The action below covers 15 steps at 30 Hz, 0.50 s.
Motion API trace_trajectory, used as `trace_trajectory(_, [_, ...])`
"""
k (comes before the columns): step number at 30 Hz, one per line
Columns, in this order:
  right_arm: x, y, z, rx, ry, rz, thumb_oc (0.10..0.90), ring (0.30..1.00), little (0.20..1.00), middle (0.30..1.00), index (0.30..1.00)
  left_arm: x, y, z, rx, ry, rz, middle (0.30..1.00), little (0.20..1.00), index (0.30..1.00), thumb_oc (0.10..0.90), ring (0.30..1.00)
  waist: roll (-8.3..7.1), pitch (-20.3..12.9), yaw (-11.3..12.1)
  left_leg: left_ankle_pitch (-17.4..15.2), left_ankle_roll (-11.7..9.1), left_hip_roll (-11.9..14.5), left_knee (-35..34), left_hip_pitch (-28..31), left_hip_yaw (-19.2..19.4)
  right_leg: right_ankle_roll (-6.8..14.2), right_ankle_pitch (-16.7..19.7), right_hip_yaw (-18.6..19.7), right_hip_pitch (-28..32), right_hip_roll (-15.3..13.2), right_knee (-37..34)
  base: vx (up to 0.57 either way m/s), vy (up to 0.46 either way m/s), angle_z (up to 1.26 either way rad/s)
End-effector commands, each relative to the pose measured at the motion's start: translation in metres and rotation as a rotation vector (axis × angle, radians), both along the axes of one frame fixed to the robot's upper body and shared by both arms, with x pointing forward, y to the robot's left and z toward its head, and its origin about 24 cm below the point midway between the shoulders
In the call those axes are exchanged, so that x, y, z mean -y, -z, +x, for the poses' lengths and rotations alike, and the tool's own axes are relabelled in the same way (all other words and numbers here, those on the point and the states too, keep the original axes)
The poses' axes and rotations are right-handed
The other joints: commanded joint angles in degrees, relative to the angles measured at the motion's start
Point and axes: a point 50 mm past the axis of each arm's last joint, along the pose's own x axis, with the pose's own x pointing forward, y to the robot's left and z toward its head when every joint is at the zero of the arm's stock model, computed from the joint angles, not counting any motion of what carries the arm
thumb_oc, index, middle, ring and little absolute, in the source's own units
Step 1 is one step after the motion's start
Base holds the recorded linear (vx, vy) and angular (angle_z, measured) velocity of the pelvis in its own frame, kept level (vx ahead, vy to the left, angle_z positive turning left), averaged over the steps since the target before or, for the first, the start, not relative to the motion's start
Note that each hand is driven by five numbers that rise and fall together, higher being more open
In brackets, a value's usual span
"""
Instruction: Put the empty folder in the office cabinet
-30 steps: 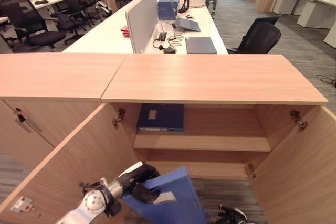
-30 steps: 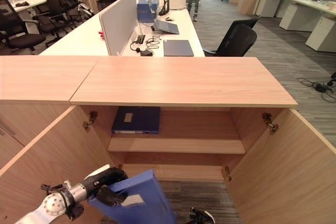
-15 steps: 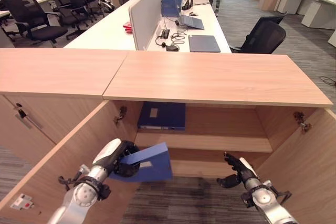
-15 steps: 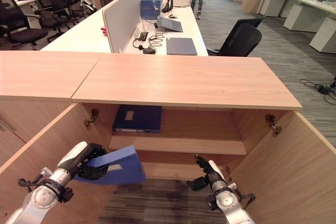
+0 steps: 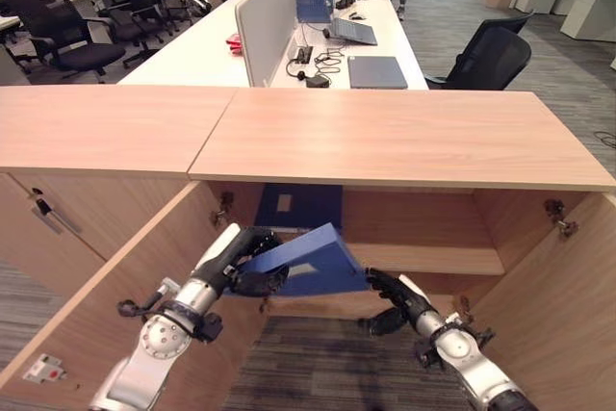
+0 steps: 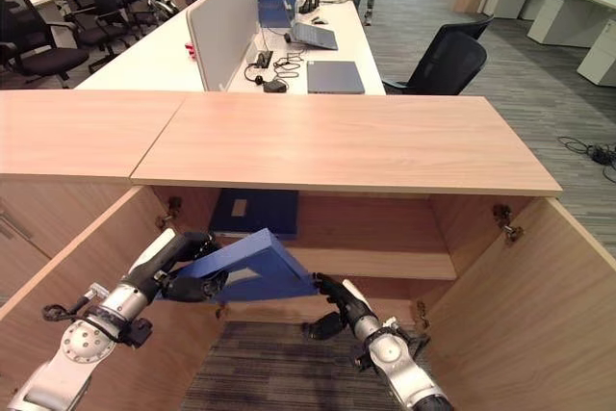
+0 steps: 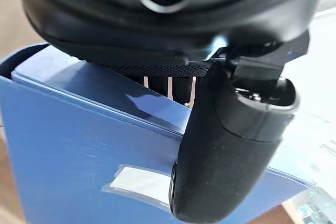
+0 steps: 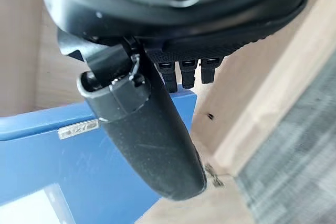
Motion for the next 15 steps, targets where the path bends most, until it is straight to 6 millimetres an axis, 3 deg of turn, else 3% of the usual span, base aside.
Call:
trace_trajectory(1, [-0.031,-0.07,0.052,0.329,-0.06,0.163,0.8,0.9,0.9,0.9,0.9,0.038,-0.066,0.016,0.285,0.25,-0.143,0.3,0.3,0.3,0.4,0.3,-0.25,-1.59,0.19,-3.64,-0.31,-2.16,-0.11,0.49,2.61,4.05,-6.16,-1.72,5.66,-1.17,0.54,0.0,0.0,0.0])
trace_trajectory(8, [-0.046,-0.095,0.068,0.422,-0.066,0.206,0.8,0.9,0.9,0.9,0.9,0.057,-0.078,0.012,0.264,0.408,-0.192,0.3,0.3,0.3,0.4,0.3,0.01,-1.61,0.68,-3.69,-0.35,-2.07,-0.11,0.81,2.57,4.0,-6.25,-1.62,5.96,-1.11,0.54,0.0,-0.001,0.02])
trace_trajectory(15, [-0.045,-0.101,0.072,0.452,-0.065,0.166,0.8,0.9,0.9,0.9,0.9,0.058,-0.082,0.01,0.233,0.457,-0.185,0.3,0.3,0.3,0.4,0.3,0.1,-1.54,0.92,-3.75,-0.38,-2.06,-0.11,1.12,2.65,3.99,-6.29,-1.64,6.24,-0.94,0.54,0.0,0.0,0.01])
